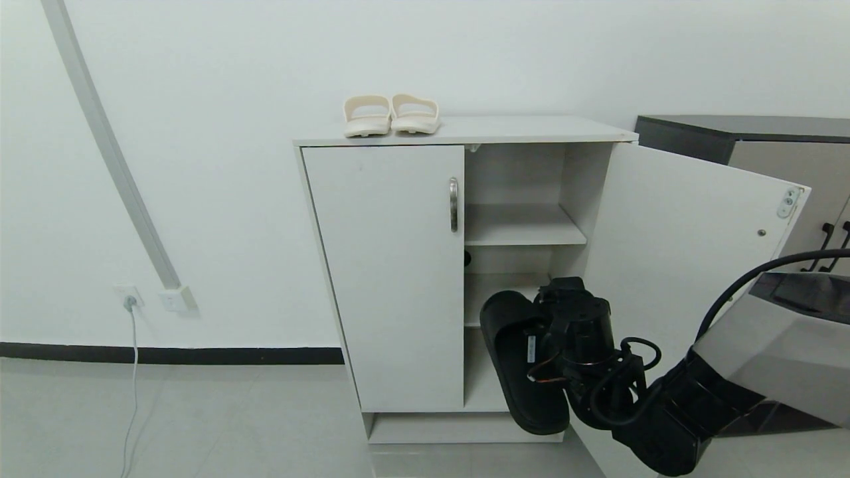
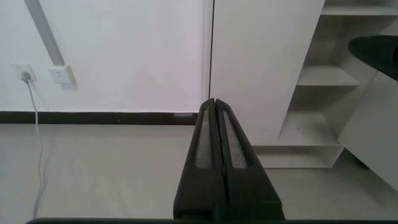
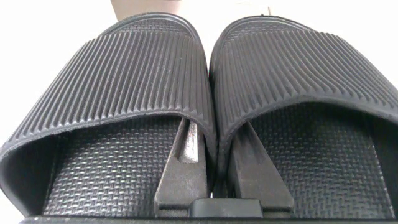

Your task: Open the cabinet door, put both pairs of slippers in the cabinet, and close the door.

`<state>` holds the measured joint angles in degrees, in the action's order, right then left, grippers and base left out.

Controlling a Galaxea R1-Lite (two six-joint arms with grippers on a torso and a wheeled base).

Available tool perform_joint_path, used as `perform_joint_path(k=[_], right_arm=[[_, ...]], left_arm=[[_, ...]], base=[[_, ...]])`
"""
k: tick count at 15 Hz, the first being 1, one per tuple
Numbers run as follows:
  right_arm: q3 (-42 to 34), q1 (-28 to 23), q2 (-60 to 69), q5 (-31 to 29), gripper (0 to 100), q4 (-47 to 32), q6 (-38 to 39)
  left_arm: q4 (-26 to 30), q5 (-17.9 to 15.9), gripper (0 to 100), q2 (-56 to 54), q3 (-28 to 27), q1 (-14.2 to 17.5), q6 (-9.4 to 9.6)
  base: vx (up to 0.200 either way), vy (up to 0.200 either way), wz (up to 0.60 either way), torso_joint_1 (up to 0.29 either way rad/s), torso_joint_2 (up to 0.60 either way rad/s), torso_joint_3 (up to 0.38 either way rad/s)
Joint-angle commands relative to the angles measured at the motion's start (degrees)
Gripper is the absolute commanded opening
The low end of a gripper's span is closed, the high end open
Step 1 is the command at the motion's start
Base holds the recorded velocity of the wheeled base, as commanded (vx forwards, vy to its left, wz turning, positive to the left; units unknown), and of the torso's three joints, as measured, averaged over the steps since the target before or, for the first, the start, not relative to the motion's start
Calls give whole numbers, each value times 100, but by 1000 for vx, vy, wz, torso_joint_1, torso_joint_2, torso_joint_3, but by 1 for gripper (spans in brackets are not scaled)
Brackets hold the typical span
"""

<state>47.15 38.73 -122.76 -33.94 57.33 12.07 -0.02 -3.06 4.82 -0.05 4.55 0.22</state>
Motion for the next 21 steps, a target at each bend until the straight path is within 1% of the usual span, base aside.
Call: perform_joint_path(k=[1, 2, 3, 5, 7, 10, 11, 12, 13, 14, 16, 17, 18, 21], right_arm=[[365, 12, -196, -271, 0, -12, -3], [602, -6, -319, -394, 0, -38, 6], [681, -6, -380, -403, 0, -64, 6], [743, 29, -424, -421, 0, -240, 32], [725, 38, -451, -421, 0, -231, 32], [672, 126, -451, -421, 0, -214, 32], [646, 170, -451, -421, 0, -205, 32], [611, 205, -451, -421, 0, -187, 24], [602, 232, -451, -412, 0, -170, 24], [584, 232, -451, -412, 0, -170, 24], [567, 249, -459, -412, 0, -161, 24], [558, 240, -468, -403, 0, -161, 32], [549, 240, -495, -412, 0, -126, 32], [426, 223, -547, -412, 0, 85, 24]], left_arm=[[-6, 42, 0, 2, 5, 2, -4], [-6, 42, 0, 2, 5, 2, 66], [-6, 51, 0, 2, 5, 2, 84], [-6, 60, 0, 2, 5, 2, 4], [-6, 51, 0, 2, 5, 2, -22], [-6, 51, 0, 2, 5, 2, -31], [-6, 42, 0, 2, 5, 2, -4], [-6, -2, 0, -7, 5, -15, 75], [2, -37, 0, -95, 5, -420, 92], [2, -63, 0, -148, 5, -674, 101], [2, -46, 0, -209, 5, -578, 84], [2, -46, 0, -482, 5, -472, 48], [2, -10, 0, -482, 5, -455, -40], [2, 60, 0, -482, 5, -455, -92]], base=[[0, 0, 0, 0, 0, 0], [0, 0, 0, 0, 0, 0], [0, -200, 0, 2, 2, 2], [0, -200, 0, 2, 2, 2], [0, -200, 0, 5, 2, 0], [0, 0, 0, 0, 0, 0], [0, 0, 0, 0, 0, 0], [0, 0, 0, 0, 0, 0], [0, 0, 0, 0, 0, 0], [0, 0, 0, 0, 0, 0], [0, 0, 0, 0, 0, 0], [0, 0, 0, 0, 0, 0], [0, 0, 0, 0, 0, 0], [0, 0, 0, 0, 0, 0]])
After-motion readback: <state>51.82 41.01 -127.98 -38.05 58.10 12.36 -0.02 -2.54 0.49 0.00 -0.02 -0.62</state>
